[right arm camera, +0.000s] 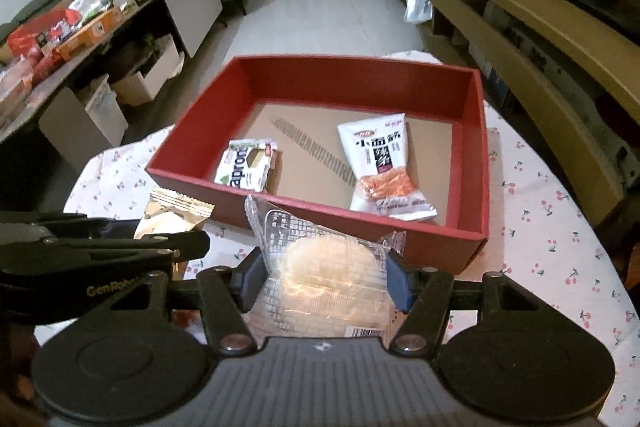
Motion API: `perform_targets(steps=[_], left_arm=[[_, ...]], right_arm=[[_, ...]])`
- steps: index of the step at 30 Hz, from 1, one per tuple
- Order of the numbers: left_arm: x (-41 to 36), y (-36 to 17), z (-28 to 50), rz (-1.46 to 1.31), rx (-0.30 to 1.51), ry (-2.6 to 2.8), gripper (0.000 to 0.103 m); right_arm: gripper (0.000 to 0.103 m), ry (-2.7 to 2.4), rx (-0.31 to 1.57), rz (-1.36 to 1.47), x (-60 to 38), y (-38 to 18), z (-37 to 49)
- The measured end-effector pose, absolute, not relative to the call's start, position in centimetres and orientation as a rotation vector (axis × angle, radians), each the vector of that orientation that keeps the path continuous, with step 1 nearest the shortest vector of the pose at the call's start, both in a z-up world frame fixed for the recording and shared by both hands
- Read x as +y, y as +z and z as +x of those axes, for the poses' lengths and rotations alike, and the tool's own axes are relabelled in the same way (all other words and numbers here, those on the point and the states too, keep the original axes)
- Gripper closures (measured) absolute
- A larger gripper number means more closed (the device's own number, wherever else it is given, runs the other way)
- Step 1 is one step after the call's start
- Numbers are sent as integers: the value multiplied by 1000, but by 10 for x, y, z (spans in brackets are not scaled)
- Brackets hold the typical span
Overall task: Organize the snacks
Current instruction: 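Lift the gold packet with the left gripper while the right gripper grasps the clear-wrapped bun, then carry the gold packet and the bun into the red box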
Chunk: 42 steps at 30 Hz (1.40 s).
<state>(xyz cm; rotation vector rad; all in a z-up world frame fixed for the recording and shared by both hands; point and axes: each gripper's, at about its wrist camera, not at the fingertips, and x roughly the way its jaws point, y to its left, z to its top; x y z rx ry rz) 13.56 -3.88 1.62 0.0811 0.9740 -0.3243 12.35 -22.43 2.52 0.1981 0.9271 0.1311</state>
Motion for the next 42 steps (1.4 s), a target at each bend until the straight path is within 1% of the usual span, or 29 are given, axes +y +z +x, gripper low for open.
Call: perform_targets(steps=[17,42], left_arm=[[-50,37,140,59,908,-347,58],[-66,52,160,82,845,-320,59]], right_arm=[[28,120,867,247,-239,44,129],[28,93,828,286,-253,53,150]])
